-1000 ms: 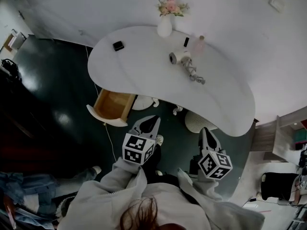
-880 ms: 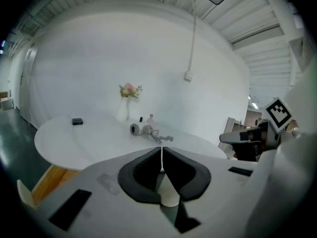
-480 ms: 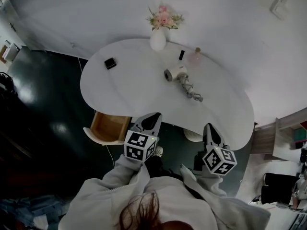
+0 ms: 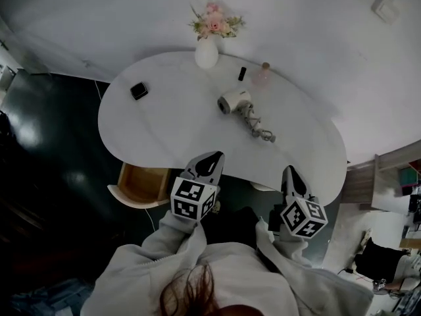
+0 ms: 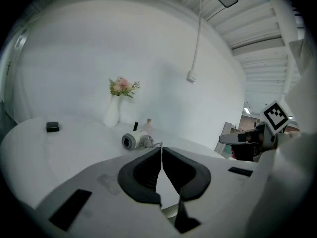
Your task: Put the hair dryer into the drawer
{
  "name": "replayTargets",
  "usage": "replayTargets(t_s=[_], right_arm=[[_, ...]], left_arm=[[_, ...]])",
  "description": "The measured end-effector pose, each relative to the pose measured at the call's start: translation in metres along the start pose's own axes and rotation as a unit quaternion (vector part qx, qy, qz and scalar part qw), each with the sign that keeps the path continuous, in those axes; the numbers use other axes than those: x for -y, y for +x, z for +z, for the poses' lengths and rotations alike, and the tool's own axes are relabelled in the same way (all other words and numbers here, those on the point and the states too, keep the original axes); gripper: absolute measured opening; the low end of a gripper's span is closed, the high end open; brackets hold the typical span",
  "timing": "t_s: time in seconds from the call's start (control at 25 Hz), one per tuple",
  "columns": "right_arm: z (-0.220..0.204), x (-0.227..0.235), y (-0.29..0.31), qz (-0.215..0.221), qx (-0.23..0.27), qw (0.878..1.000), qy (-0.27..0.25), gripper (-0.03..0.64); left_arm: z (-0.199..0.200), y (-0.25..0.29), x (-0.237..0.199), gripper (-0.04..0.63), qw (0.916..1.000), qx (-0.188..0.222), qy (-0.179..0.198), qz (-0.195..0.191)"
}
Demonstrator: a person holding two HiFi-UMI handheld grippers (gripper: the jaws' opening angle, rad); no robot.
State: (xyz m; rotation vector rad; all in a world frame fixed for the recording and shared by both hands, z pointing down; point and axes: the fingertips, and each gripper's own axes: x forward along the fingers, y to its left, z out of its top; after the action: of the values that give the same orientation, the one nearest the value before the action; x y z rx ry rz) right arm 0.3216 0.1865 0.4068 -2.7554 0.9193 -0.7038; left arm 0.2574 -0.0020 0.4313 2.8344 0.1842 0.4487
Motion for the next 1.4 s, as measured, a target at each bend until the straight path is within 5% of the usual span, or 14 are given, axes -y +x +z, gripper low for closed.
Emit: replayTargets(t_s=[0.32,0.92,1.2,1.32,1.4], right_arm=[[0.006,0.03,0.025,-0.002,-0.035,0.999,-0.018,0.05],[0.026,0.086,0.105,0.076,-0.103,0.991,-0.031,0.049],[0.025,0.095,0.143,0.117,-0.128,0.984,-0.035,0.05],[0.02,0.101,0.158,0.128,-0.143,0.981,-0.028,0.051],[0.017,0.102,0.166,0.139,-0.15,0.979,-0.025,0.051]], left_arm=[[-0.007,0.032,0.003,0.021,0.9995,-0.007,-0.028,0.015],[-0.007,0.118,0.014,0.021,0.9931,-0.028,-0.067,0.092],[-0.017,0.155,0.002,0.027,0.9805,-0.051,-0.114,0.152],[-0.024,0.174,-0.001,0.224,0.9733,-0.064,-0.159,0.152],[-0.026,0.183,-0.008,0.263,0.9632,-0.062,-0.199,0.17]])
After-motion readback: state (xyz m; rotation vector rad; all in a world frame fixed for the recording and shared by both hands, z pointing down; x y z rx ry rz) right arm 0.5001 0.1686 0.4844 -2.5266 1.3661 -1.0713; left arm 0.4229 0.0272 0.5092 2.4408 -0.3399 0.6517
